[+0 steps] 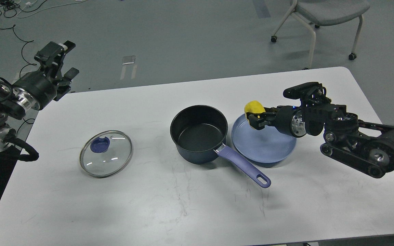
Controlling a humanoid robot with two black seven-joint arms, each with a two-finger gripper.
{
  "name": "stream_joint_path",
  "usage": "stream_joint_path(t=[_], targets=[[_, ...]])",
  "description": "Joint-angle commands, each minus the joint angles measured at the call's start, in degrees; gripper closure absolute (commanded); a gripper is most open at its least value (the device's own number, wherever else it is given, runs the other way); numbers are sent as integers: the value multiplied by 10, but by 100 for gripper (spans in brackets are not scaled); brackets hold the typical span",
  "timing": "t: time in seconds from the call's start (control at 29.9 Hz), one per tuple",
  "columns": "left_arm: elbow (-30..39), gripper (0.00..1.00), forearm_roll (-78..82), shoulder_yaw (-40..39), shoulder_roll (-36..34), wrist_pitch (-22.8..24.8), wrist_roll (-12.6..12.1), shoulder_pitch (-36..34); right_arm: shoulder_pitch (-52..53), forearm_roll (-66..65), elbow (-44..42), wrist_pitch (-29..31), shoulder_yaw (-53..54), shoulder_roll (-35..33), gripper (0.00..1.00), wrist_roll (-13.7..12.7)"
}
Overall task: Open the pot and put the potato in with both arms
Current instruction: 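Carry the potato with the right gripper over the saucepan and drop it in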
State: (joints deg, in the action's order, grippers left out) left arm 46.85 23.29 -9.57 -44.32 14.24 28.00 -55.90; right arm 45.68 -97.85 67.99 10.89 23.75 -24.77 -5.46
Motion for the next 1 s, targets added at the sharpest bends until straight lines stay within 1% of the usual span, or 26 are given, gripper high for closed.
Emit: stream_joint_path(t=[0.0, 0.1, 0.17, 0.23, 0.3, 0.37, 0.5, 0.57, 0.6, 0.63, 0.7, 0.74, 0.77, 0.8, 0.9, 0.97], targets=[[0, 2, 0, 0, 0, 1, 0, -1, 58, 3, 21, 1, 2, -5, 58, -1], [0, 2, 0, 0, 0, 0, 0, 0, 91, 5, 26, -1, 1, 5, 58, 0], [0, 2, 0, -1, 2, 0, 0, -1, 100, 4, 37, -1, -4, 35, 58, 0], [0, 2, 0, 0, 2, 0, 0, -1, 100, 3, 41, 0, -10, 64, 58, 0], [0, 2, 0, -1, 2, 0, 0, 0, 100, 3, 40, 0, -20, 77, 58, 0], [0, 2, -1, -1, 2, 0, 0, 0, 99, 3, 35, -1, -49, 103, 58, 1], [0, 2, -1, -1, -1, 0, 0, 0, 93, 3, 27, -1, -81, 126, 58, 0], [0, 2, -1, -1, -2, 0, 0, 0, 85, 3, 8, -1, -88, 136, 55, 0], [0, 2, -1, -1, -2, 0, 0, 0, 82, 3, 5, -1, -88, 140, 53, 0], [0, 2, -1, -1, -3, 0, 0, 0, 78, 4, -2, -2, -87, 144, 46, 0], [0, 2, -1, 0, -3, 1, 0, 0, 76, 4, -9, -4, -86, 148, 39, 0], [0, 2, -1, -1, -4, 0, 0, 0, 76, 5, -14, -6, -84, 151, 25, 0], [0, 2, -1, -1, -4, 0, 0, 0, 76, 5, -16, -7, -82, 153, 17, 0], [0, 2, -1, 0, -4, 0, 0, 0, 77, 5, -16, -7, -81, 156, 3, 0], [0, 2, -1, -1, -4, 0, 0, 0, 77, 12, -15, -7, -74, 157, 0, 0], [0, 2, -1, -1, -4, 0, 0, 0, 76, 18, -15, -7, -68, 157, 0, 0]])
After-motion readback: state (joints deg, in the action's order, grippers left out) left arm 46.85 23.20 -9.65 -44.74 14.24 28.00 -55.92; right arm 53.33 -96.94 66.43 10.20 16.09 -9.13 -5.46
